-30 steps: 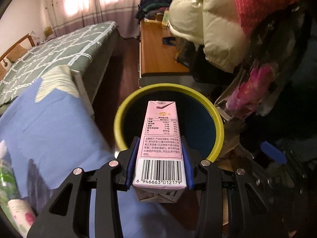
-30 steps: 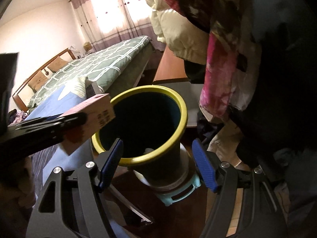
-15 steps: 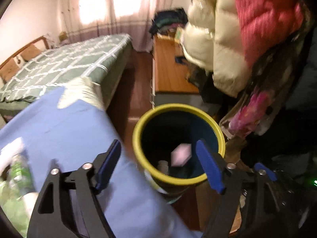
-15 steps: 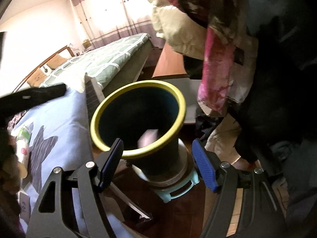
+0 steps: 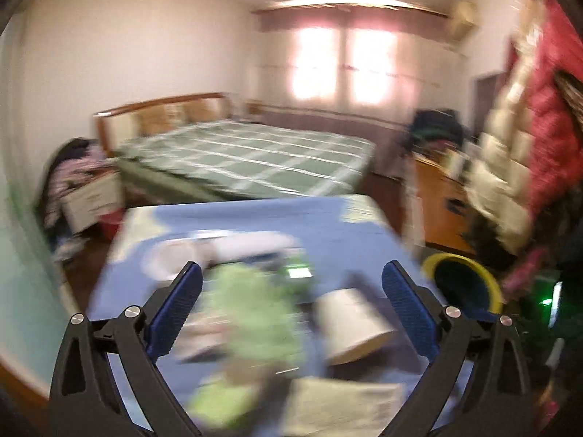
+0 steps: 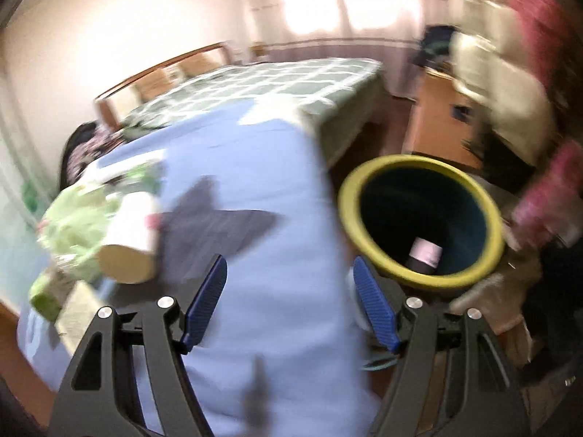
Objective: Collect trash
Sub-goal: 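Grasp the green plastic bag with the right gripper, then carry the green bag into the bin and open the right gripper, then grasp the green-labelled plastic bottle with the left gripper, then carry the plastic bottle over the bin and open the left gripper, then move both tools back over the table toward the remaining items, then grasp the white crumpled tissue with the right gripper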
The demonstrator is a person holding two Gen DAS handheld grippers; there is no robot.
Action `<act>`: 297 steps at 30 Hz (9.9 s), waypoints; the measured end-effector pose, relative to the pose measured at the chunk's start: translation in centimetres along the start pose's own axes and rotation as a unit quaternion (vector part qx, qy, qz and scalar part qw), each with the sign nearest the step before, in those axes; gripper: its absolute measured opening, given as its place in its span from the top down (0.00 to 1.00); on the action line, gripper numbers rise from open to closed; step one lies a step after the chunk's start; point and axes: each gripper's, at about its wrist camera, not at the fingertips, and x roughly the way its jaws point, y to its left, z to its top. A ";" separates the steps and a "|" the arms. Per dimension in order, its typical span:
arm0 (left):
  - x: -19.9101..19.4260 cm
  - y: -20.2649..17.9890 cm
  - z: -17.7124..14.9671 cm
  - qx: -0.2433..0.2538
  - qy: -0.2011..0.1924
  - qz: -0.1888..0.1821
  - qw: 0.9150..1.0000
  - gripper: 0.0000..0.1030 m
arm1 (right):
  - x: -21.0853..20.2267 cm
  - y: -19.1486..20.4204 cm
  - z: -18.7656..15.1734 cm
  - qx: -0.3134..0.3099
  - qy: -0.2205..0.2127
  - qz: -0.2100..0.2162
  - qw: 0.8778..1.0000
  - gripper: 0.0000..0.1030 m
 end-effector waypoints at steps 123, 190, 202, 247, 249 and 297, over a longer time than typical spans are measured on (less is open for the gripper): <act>7.1 5.1 -13.7 0.027 0.174 -0.043 0.983 0.28 | 8.3 -12.3 5.9 0.171 -0.001 -0.224 0.959 0.65; 9.3 -13.6 6.2 0.156 0.021 -0.179 0.971 0.50 | 1.1 -14.3 2.5 0.158 -0.088 -0.227 0.957 0.06; 14.6 -29.8 4.0 0.210 0.080 -0.249 0.942 0.50 | -2.2 -19.1 -0.7 0.184 -0.088 -0.256 0.945 0.06; 1.1 2.8 -2.0 -0.029 0.011 -0.009 0.999 0.05 | 0.5 -3.3 0.3 0.039 -0.055 -0.114 0.991 0.06; 0.4 4.7 -2.8 -0.037 0.009 0.008 0.999 0.05 | 1.1 -1.4 0.4 0.022 -0.049 -0.089 0.995 0.06; -0.6 14.7 -5.9 -0.108 0.006 0.110 0.988 0.05 | 11.8 23.7 2.8 -0.123 0.143 0.127 0.974 0.94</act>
